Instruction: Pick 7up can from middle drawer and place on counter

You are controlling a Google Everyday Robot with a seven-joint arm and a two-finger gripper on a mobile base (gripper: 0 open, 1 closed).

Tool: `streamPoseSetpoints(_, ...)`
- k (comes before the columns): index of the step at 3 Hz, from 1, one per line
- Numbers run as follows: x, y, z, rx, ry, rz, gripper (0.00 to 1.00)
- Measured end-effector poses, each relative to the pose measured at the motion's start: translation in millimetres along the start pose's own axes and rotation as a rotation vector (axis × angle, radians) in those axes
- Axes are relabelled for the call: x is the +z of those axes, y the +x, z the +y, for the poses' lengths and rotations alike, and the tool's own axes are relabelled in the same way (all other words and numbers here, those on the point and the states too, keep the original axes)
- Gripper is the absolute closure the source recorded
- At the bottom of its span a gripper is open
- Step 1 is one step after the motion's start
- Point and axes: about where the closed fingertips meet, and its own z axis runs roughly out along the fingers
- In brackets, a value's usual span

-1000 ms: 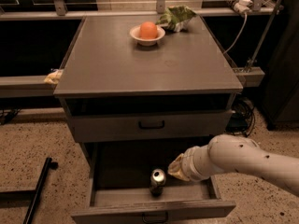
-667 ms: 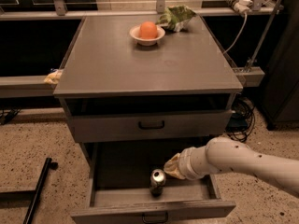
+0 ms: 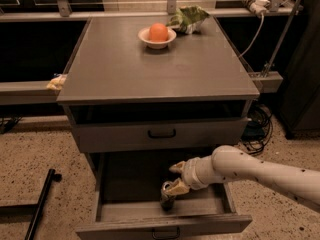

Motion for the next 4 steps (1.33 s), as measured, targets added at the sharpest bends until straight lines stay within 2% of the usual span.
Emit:
streamPoseSetpoints(1, 15, 2, -3, 0.007, -0.027, -0.023, 0.18)
streamPoseSetpoints(4, 52, 27, -7, 0.001, -0.052, -0.121, 0.18)
